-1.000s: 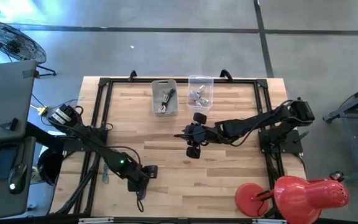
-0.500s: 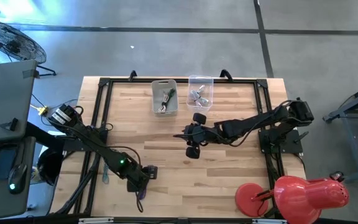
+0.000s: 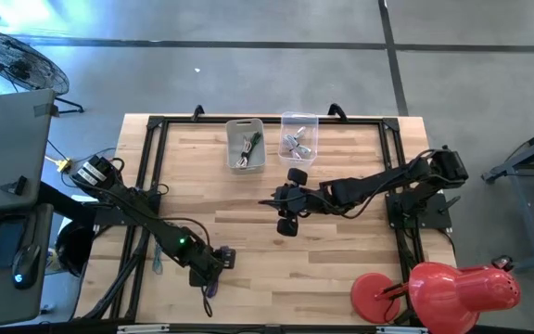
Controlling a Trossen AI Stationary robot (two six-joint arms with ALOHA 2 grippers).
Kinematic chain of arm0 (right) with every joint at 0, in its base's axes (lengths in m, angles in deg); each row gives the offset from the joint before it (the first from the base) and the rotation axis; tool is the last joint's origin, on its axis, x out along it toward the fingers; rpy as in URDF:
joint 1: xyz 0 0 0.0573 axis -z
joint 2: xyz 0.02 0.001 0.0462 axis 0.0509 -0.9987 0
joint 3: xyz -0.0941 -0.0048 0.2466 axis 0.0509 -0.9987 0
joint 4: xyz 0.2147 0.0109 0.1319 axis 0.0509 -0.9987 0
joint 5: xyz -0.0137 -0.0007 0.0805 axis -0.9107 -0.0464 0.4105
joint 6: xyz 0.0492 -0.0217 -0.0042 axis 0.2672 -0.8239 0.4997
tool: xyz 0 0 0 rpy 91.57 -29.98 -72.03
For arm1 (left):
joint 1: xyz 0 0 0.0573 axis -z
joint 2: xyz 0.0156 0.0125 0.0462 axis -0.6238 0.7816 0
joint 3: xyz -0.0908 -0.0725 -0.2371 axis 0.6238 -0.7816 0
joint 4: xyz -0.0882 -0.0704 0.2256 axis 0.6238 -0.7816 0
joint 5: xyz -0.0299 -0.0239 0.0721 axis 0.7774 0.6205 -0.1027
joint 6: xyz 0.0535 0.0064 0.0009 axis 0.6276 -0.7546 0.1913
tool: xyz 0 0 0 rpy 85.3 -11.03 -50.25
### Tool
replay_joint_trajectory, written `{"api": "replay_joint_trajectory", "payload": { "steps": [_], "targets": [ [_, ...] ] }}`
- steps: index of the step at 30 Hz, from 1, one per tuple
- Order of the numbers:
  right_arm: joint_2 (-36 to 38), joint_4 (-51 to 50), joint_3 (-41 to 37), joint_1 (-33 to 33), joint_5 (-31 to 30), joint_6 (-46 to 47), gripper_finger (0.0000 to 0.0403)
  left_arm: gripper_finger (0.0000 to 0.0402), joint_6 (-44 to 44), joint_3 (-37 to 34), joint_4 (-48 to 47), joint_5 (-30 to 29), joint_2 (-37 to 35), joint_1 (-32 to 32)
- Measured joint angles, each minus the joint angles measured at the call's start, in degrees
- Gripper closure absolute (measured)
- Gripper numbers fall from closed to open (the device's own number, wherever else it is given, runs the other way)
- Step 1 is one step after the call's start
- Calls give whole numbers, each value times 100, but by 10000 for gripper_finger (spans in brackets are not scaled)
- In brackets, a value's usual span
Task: Pick & Place USB Port
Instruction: Put the dark blue charger cable into the grey bin
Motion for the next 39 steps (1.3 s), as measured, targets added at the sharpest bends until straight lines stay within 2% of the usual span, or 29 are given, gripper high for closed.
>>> {"api": "replay_joint_trajectory", "payload": {
  "steps": [14,22,25,31,39],
  "targets": [
    [0,0,0,0,-42,-2,284,239,140,170,-133,-101,93,0],
    [0,31,2,0,-30,-2,284,275,136,1365,-1711,-158,1074,10],
    [0,4,0,0,-24,-16,284,293,76,1593,-2072,-158,1178,9],
    [0,-70,2,-18,2,2,284,317,51,1628,-1994,-27,1198,0],
    [0,-49,0,-66,17,7,284,321,46,1628,-1911,147,1198,0]
  ]
}}
